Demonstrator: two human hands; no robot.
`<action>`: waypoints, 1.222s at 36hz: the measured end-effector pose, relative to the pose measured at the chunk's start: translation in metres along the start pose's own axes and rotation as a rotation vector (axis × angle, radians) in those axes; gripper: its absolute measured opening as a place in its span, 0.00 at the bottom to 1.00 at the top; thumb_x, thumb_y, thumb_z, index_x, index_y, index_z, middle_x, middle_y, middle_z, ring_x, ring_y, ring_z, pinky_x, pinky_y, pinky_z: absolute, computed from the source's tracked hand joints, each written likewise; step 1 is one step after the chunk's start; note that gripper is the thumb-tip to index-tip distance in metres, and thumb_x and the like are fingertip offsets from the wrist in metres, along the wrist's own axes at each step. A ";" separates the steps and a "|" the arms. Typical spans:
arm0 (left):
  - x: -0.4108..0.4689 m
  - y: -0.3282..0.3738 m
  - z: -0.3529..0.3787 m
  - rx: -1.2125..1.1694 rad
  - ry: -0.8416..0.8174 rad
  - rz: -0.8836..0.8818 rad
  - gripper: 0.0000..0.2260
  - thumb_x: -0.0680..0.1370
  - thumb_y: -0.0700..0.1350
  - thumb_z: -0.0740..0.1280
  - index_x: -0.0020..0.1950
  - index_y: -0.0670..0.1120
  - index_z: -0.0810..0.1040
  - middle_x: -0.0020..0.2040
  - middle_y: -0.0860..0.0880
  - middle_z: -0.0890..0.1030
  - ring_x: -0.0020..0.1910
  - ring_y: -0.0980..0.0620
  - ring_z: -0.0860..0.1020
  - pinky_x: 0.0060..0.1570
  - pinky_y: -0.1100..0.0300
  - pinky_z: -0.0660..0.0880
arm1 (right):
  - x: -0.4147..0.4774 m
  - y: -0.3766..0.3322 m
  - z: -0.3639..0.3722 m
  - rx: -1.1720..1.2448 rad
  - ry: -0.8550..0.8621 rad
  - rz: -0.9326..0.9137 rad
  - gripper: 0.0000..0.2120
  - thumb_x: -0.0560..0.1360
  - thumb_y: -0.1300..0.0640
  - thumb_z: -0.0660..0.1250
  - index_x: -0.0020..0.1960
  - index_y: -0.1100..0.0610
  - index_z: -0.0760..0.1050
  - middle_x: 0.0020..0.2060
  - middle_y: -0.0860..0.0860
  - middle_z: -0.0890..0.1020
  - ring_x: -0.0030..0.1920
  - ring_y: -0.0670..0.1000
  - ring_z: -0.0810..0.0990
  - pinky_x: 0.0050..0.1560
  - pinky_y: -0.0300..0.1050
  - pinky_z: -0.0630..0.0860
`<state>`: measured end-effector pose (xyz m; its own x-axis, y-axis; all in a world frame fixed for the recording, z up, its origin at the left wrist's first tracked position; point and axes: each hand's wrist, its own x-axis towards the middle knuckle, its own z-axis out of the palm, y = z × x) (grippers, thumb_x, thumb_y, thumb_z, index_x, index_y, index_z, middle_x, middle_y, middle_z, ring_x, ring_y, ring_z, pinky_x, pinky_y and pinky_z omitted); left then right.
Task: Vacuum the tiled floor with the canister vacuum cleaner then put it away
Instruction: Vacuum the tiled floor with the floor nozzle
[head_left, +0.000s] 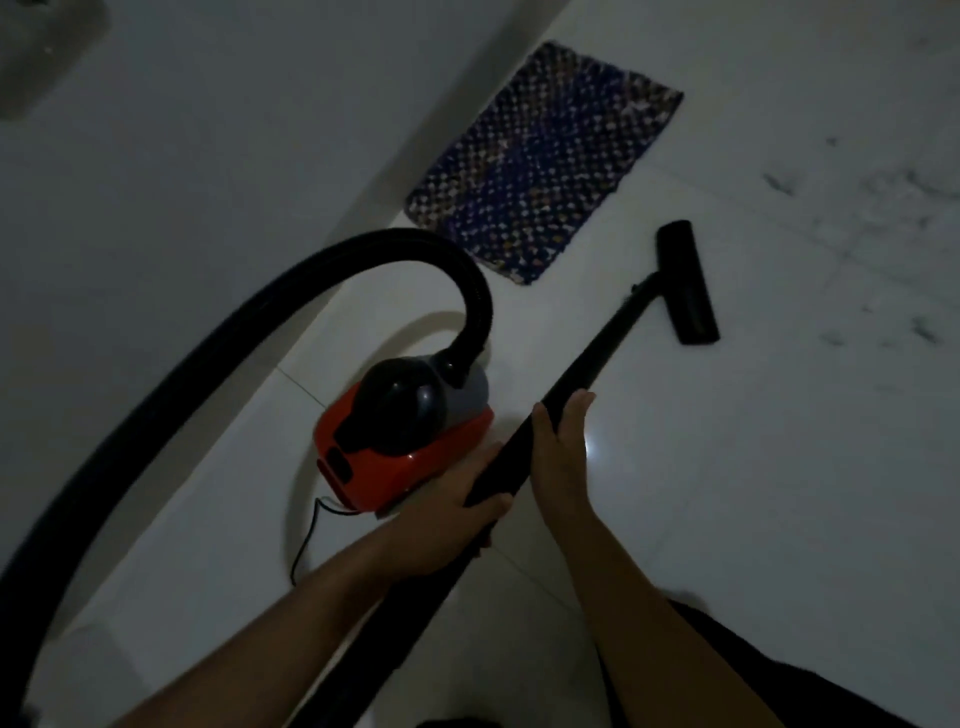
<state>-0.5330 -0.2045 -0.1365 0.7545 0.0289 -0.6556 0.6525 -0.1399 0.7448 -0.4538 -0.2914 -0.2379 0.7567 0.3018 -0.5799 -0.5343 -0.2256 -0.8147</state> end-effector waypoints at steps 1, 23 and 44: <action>-0.004 0.010 0.009 -0.052 0.006 -0.016 0.22 0.80 0.41 0.60 0.60 0.69 0.60 0.51 0.44 0.78 0.36 0.56 0.76 0.37 0.64 0.76 | -0.003 -0.006 -0.008 0.065 0.032 0.075 0.32 0.83 0.52 0.54 0.78 0.51 0.38 0.78 0.51 0.47 0.77 0.52 0.54 0.76 0.51 0.55; -0.065 0.065 0.055 -0.033 -0.055 -0.199 0.22 0.81 0.49 0.56 0.75 0.59 0.56 0.51 0.46 0.78 0.37 0.52 0.78 0.30 0.65 0.76 | -0.081 -0.062 -0.035 0.564 0.306 0.348 0.18 0.80 0.59 0.62 0.69 0.60 0.69 0.44 0.57 0.79 0.40 0.51 0.79 0.29 0.38 0.75; -0.052 0.096 0.057 -0.162 -0.094 -0.312 0.21 0.82 0.52 0.53 0.76 0.55 0.55 0.57 0.42 0.76 0.35 0.52 0.76 0.22 0.65 0.73 | -0.052 -0.083 -0.053 0.463 0.203 0.379 0.23 0.80 0.64 0.55 0.73 0.51 0.57 0.28 0.55 0.70 0.22 0.49 0.70 0.21 0.39 0.71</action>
<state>-0.5132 -0.2756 -0.0379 0.5124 -0.0469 -0.8575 0.8587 0.0203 0.5120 -0.4293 -0.3376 -0.1396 0.5154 0.0873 -0.8525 -0.8523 0.1561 -0.4993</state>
